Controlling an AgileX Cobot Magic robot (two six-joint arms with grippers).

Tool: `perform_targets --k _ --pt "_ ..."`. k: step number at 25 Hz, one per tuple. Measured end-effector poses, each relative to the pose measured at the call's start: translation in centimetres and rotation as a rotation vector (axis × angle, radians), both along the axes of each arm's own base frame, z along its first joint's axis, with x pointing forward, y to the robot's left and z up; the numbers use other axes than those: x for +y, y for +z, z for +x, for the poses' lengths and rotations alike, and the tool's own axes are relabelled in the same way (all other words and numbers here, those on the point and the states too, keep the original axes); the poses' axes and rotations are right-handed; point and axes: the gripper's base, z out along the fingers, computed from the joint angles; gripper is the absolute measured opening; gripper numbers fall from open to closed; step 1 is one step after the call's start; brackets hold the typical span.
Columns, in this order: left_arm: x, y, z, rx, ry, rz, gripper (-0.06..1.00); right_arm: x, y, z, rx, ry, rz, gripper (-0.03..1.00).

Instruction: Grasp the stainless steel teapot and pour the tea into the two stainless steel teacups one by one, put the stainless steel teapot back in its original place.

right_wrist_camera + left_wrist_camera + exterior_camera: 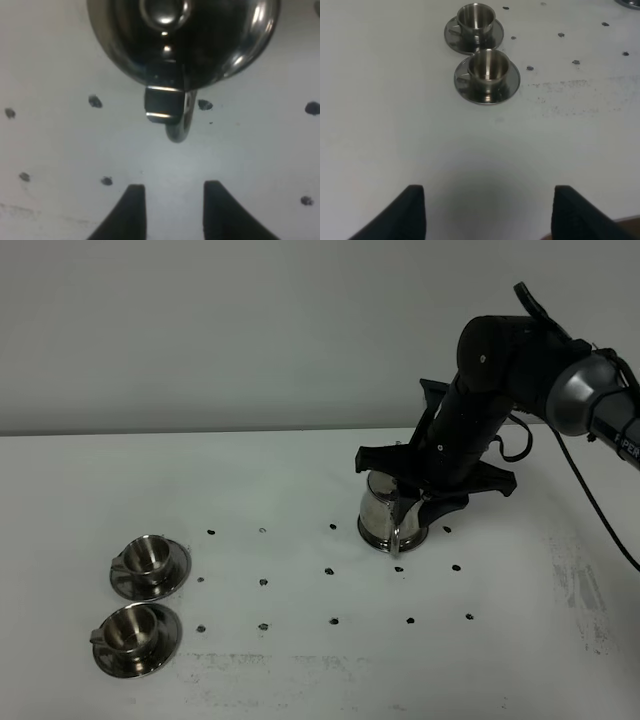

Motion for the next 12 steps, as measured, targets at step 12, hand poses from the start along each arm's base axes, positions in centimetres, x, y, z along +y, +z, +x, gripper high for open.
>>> perform_targets --k 12 --pt "0.00 0.00 0.00 0.000 0.000 0.000 0.54 0.87 -0.01 0.19 -0.085 0.104 0.012 0.24"
